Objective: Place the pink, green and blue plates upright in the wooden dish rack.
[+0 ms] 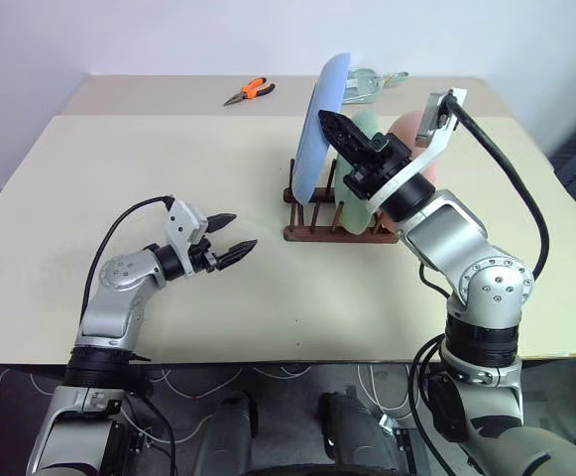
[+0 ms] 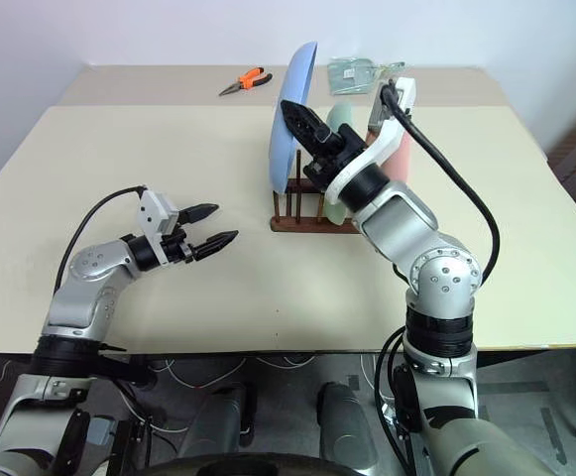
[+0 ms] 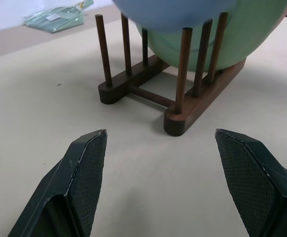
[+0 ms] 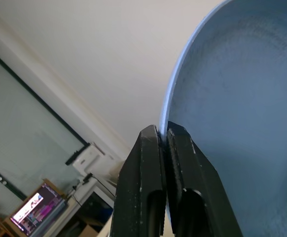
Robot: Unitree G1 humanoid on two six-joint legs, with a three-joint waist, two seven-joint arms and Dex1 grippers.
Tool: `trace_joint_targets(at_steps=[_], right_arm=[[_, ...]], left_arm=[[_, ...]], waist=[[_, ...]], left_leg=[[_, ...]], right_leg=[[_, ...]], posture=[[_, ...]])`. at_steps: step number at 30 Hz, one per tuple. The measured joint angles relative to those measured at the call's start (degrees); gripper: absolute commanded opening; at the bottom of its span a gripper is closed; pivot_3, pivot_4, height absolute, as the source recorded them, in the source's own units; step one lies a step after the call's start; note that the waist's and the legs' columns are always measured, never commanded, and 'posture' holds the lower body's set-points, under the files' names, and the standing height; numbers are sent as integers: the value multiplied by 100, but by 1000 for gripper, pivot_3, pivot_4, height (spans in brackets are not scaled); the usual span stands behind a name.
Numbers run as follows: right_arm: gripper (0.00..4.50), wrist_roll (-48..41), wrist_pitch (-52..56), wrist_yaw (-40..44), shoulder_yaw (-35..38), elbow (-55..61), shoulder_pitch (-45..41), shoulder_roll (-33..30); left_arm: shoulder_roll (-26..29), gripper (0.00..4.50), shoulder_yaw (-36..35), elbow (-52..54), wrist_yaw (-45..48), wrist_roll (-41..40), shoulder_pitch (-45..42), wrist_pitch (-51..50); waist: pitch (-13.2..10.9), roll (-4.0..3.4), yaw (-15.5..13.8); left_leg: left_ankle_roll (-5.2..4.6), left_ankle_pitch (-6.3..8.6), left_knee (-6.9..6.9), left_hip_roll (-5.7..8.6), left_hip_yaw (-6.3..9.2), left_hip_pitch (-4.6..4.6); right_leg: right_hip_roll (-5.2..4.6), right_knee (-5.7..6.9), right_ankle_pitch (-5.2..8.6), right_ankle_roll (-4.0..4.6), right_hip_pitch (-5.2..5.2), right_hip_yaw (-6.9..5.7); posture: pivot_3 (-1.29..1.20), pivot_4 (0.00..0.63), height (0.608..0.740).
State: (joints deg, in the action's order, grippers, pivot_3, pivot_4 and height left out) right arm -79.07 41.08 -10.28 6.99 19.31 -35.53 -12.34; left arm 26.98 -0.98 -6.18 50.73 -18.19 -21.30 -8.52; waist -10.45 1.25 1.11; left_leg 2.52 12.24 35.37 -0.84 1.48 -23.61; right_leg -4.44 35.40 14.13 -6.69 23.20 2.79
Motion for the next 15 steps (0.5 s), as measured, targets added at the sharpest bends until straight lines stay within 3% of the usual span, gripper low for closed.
trace_joint_targets(at_steps=[2, 5, 10, 15], right_arm=[[45, -4, 101, -4, 4, -181, -4, -7], [903, 10, 280, 40, 7, -513, -24, -56], [3344, 318, 423, 251, 8, -830, -191, -182], [3344, 1179, 382, 821, -100, -609, -481, -691]], left_arm=[[-3, 3603, 8, 13, 9, 0, 0, -1], [-14, 3603, 21, 15, 20, 3, 0, -1], [-21, 3603, 32, 15, 29, 6, 0, 0], [-19, 3603, 33, 78, 28, 7, 74, -1]], waist=[[0, 0, -1], [0, 0, -2], [0, -1, -2], [-1, -1, -6]], left_leg=[[0, 0, 0, 0, 0, 0], [0, 0, 0, 0, 0, 0], [0, 0, 0, 0, -1, 0], [0, 0, -2, 0, -2, -2]], right_leg=[[0, 0, 0, 0, 0, 0], [0, 0, 0, 0, 0, 0], [1, 0, 0, -1, 2, 0], [1, -4, 0, -1, 3, 0]], posture=[[0, 150, 732], [0, 150, 732], [0, 150, 732], [0, 150, 732]])
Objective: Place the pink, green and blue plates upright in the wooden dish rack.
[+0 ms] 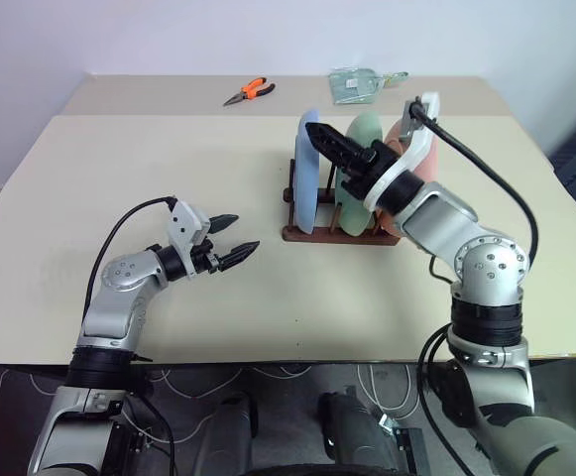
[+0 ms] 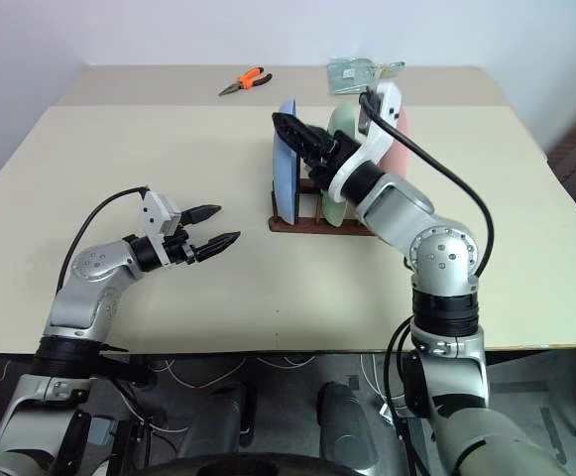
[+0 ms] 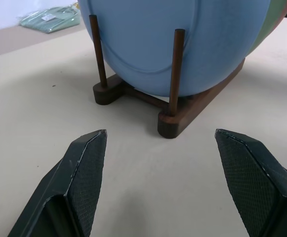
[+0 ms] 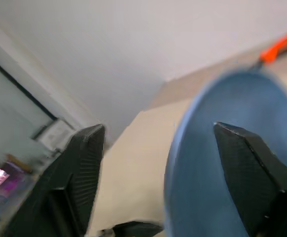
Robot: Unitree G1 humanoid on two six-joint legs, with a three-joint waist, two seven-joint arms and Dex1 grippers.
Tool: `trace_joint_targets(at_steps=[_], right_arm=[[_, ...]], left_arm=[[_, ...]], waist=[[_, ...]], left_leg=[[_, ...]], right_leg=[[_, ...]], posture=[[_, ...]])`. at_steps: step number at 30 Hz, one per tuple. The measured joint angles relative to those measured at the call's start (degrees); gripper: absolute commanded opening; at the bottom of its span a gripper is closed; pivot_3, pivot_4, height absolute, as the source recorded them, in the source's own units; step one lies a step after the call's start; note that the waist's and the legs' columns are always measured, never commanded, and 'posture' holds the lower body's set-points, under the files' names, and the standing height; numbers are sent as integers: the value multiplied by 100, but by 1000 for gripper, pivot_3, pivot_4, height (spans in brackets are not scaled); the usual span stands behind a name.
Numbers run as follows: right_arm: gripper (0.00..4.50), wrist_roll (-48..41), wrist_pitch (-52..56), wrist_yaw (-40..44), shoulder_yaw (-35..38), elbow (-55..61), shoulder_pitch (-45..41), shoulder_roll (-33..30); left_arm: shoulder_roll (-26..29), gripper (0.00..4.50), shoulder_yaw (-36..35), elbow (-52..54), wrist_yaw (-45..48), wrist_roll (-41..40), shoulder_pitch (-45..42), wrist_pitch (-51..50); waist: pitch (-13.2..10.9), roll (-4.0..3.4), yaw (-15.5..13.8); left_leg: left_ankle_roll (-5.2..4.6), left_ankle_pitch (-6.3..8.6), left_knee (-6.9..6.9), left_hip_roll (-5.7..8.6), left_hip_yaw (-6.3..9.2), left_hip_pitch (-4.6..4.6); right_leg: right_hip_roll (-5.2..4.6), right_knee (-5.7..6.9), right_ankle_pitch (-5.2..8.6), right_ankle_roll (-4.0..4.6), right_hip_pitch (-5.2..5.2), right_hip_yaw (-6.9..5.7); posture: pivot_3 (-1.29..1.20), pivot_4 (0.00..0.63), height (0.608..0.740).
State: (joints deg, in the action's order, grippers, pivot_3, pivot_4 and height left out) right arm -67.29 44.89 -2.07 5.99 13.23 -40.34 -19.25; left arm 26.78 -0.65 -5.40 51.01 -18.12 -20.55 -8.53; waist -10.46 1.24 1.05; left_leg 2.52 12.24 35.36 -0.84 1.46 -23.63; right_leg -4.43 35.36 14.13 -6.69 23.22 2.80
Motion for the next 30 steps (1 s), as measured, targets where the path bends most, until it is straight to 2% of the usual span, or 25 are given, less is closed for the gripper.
trace_joint_targets(at_steps=[4, 7, 10, 12, 15, 18, 26, 30], right_arm=[[3344, 590, -24, 689, -81, 842, -116, -945], [3344, 668, -149, 1121, 688, 1636, 57, -1866], [3344, 672, -119, 1350, 1692, 1895, 1040, -2529], [3344, 850, -55, 1574, 2395, 1890, 2200, -2746], [3344, 1411, -108, 1981, 2659, 1724, 3541, -2755], [3344, 2010, -433, 2271, 2542, 1420, 4170, -2570], [3344, 3349, -1543, 2713, 1860, 464, 4389, -2170], [3344, 3692, -1793, 2887, 1514, 266, 4371, -2025]], left_arm=[[17, 3603, -23, 19, -58, 12, 61, 10], [79, 3603, -98, -115, -216, 114, 46, 141], [230, 3603, -203, -387, -326, 259, 34, 361], [379, 3603, -253, -687, -339, 380, -4, 539], [557, 3603, -270, -1062, -283, 527, 2, 761], [560, 3603, -222, -1241, -238, 634, 11, 941], [419, 3603, -219, -1085, -290, 628, 61, 913], [334, 3603, -220, -852, -370, 624, 181, 866]], waist=[[-1, -1, -36], [3, 7, -49], [15, 29, -59], [17, 30, -57], [19, 20, -26], [19, 20, 0], [19, 20, -32], [19, 20, -28]], left_leg=[[0, 0, 3, 2, 7, -23], [0, 1, 10, 3, 14, -41], [-2, 2, 11, 2, 15, -39], [-2, 2, 11, 2, 12, -38], [-2, 2, 12, 1, -4, -27], [-2, 2, 12, -1, -10, -17], [-2, 2, 13, 1, -12, -19], [-1, 2, 14, 1, -12, -18]], right_leg=[[0, -6, 0, -1, 15, -3], [-2, -18, 0, -1, 17, -11], [-4, -24, 1, 1, 9, -15], [-6, -28, 2, 2, 8, -14], [-10, -20, 2, 3, 10, -4], [-7, -17, 1, 4, 8, 4], [-7, -18, 0, 2, 8, 4], [-6, -17, 0, 2, 7, 4]], posture=[[0, 150, 732], [0, 150, 732], [0, 150, 732], [0, 150, 732], [0, 150, 732], [0, 150, 732], [0, 150, 732], [0, 150, 732]])
